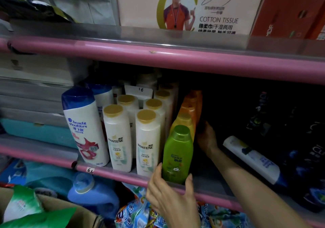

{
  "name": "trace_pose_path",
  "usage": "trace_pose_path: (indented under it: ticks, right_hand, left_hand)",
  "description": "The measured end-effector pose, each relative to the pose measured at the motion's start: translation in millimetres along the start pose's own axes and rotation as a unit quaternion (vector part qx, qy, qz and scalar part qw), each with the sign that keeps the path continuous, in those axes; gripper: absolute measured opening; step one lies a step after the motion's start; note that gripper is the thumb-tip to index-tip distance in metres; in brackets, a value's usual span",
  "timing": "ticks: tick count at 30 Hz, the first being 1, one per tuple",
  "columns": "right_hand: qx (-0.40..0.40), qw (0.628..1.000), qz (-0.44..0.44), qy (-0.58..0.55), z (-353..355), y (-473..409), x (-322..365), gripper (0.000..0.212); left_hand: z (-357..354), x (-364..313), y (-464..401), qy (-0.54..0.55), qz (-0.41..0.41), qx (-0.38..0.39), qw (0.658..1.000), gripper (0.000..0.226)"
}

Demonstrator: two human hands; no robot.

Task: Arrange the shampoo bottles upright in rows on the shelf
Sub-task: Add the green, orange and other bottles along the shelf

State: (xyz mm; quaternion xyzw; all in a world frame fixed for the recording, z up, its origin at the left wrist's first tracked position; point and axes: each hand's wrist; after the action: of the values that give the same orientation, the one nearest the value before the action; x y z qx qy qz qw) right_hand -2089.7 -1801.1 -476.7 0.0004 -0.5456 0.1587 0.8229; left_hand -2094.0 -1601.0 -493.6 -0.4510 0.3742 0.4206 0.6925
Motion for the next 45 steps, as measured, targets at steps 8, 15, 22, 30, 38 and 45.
trace_pose_path:
  ticks: [8,15,22,30,38,45]
  right_hand:
    - [0.027,0.999,0.028,0.019,1.5,1.8,-1.6,0.027]
    - [0.034,0.999,0.027,0.017,2.2,1.8,-2.1,0.026]
    - [0.054,0.999,0.000,0.008,2.8,-1.0,-3.2,0.031]
    - [0.058,0.998,-0.004,0.012,3.9,-2.6,-4.7,0.031]
    - [0.081,0.980,0.032,0.180,46.3,32.7,33.2,0.052]
    - [0.169,0.838,-0.026,0.518,128.2,73.8,36.1,0.066]
  left_hand:
    - [1.2,-0.4,3.0,-0.007,0.006,-0.009,1.000,0.088]
    - [1.8,-0.4,4.2,-0.007,0.005,-0.016,1.000,0.085]
    - [2.5,-0.4,4.5,-0.002,0.013,-0.013,1.000,0.084]
    - [4.2,-1.7,4.6,-0.011,0.017,-0.010,1.000,0.082]
    - [19.7,-12.2,3.2,-0.008,0.043,0.049,0.998,0.076]
    - [42.0,-22.7,14.4,0.038,0.104,0.067,0.992,0.062]
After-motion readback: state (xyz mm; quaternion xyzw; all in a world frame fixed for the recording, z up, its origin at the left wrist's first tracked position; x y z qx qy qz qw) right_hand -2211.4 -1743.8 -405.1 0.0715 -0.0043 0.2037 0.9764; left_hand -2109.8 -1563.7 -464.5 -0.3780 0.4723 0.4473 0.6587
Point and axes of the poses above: each hand's wrist, its own y-axis away from the middle knuckle, its own z-axis out of the back of the hand, x = y × z
